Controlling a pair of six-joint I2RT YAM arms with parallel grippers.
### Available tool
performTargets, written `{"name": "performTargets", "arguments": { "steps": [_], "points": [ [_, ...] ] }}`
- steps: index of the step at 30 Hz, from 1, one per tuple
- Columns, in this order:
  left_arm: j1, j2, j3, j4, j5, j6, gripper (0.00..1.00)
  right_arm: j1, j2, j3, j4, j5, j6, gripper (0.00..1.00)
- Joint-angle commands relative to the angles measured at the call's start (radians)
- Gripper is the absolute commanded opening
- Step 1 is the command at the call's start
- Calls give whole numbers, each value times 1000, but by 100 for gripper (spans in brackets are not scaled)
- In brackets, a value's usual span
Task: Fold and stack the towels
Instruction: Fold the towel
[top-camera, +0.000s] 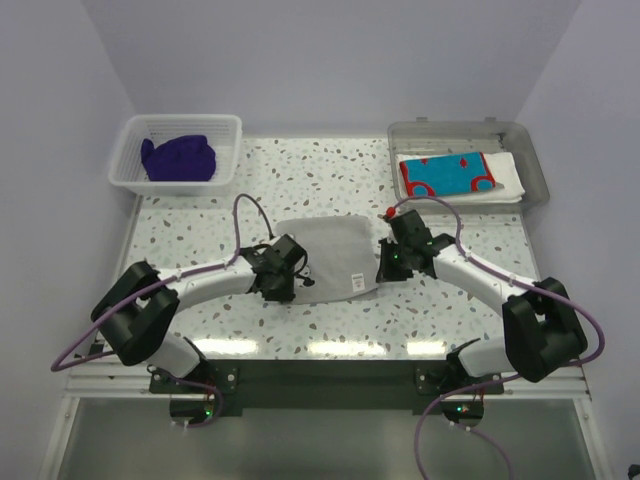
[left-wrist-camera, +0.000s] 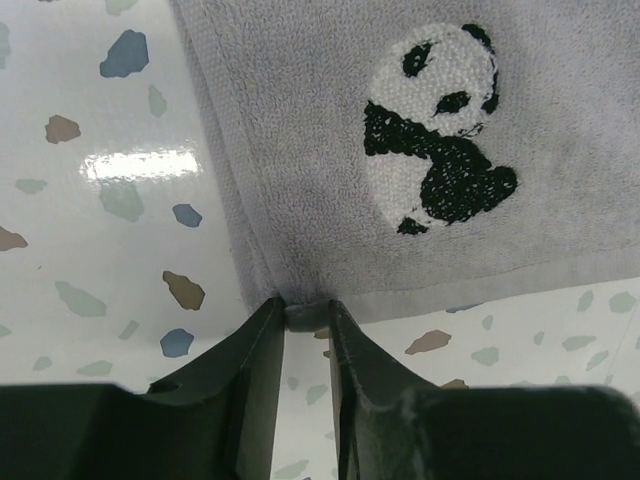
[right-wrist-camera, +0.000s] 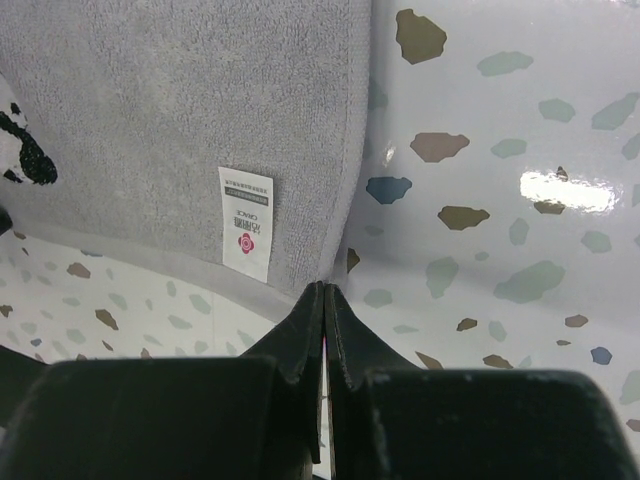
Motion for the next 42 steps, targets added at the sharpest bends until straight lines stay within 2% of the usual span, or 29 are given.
{"name": "performTargets", "arguments": {
  "steps": [1,6,10,21,26,30,37,42],
  "points": [
    [-7,12,19,-35,-37,-20,28,-1,-2,-8,27,-17,-5,0],
    [-14,26,33,-45,-40,-20,17,-1,-3,-8,28,-15,-9,0],
    [-16,20,57,-58,-46,-24,0,-1,-5,-4,22,-14,-14,0],
    [-17,-12,211,-168,-126,15,0,2,-28,70,-50,-15,-40,0],
    [-16,-17,217,-184,-126,24,0,2,-32,85,-69,-25,-44,0],
    [-16,-11,174,-151,-91,27,0,6,-25,84,-66,-26,-43,0],
    [-17,23,73,23,-2,9,1,26,9,64,-35,-40,-38,0],
    [-16,54,88,45,-9,7,11,34,21,55,-24,-35,-37,0]
  ]
}}
